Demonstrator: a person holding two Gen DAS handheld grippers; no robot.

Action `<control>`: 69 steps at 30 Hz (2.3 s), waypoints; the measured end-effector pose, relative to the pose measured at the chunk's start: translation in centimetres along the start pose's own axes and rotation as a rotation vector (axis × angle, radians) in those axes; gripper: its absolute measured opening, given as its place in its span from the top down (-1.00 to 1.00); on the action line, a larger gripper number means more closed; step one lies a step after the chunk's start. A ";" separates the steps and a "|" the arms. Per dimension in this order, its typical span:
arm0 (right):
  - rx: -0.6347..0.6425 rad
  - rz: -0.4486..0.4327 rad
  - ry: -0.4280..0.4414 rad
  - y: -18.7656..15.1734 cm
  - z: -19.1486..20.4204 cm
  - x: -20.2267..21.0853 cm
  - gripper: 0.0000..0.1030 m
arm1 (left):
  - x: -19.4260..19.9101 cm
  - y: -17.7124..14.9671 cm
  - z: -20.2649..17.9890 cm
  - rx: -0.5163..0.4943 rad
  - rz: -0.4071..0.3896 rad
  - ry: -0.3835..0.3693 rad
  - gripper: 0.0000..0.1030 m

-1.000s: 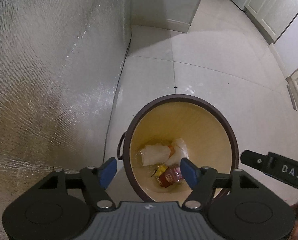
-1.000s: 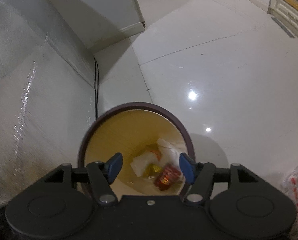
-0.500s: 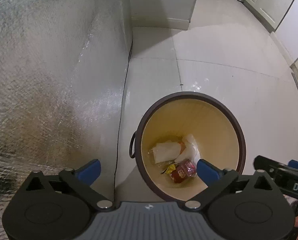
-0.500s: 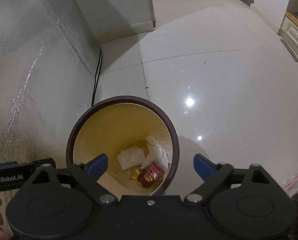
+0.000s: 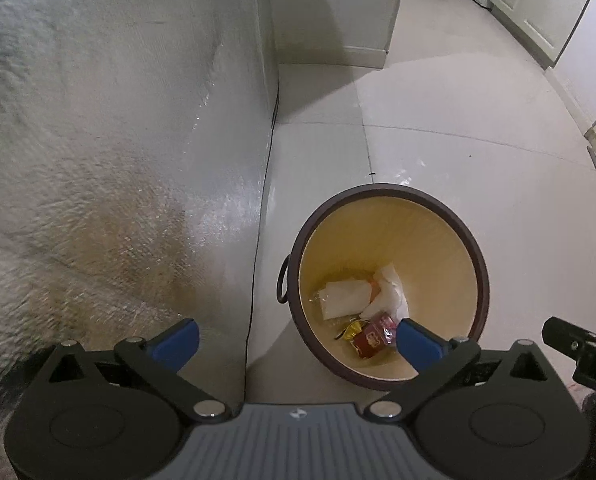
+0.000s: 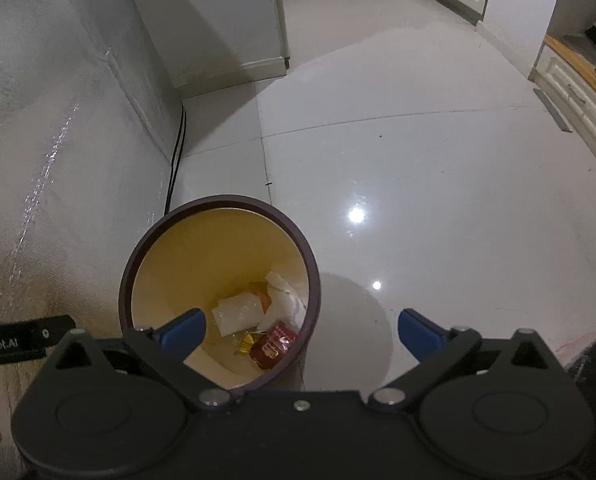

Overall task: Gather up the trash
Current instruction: 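Lift both open tools away from the wastebasket back toward the table, then reach the left tool to the teal bottle cap while the right tool approaches the clear bottle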

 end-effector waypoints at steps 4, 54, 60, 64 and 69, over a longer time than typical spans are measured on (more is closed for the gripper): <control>-0.015 -0.014 0.004 -0.4 -0.5 1.7 -1.00 | 2.2 -0.8 -0.1 -0.004 -0.032 -0.002 -1.00; 0.017 -0.675 0.164 -7.2 -1.7 42.5 -1.00 | 47.0 -12.8 1.1 -0.087 -0.824 -0.084 -1.00; 0.086 -0.744 0.244 -6.5 2.2 45.6 -1.00 | 50.0 -12.7 6.0 -0.068 -0.887 0.013 -1.00; 0.115 -0.751 0.318 -5.5 5.7 46.3 -1.00 | 50.4 -11.9 11.0 -0.030 -0.873 0.093 -1.00; 0.161 -0.716 0.432 -4.1 10.7 46.2 -1.00 | 50.7 -10.7 18.3 0.004 -0.842 0.147 -1.00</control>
Point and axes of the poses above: each gripper's, at about its wrist camera, not at the fingertips, and x roughly against the way its jaws point, z to its left, y to its top, the point moved 1 cm from there along -x, roughly the way its jaws point, and after that the axes turned 7 degrees about -x, right-handed, at the moved point
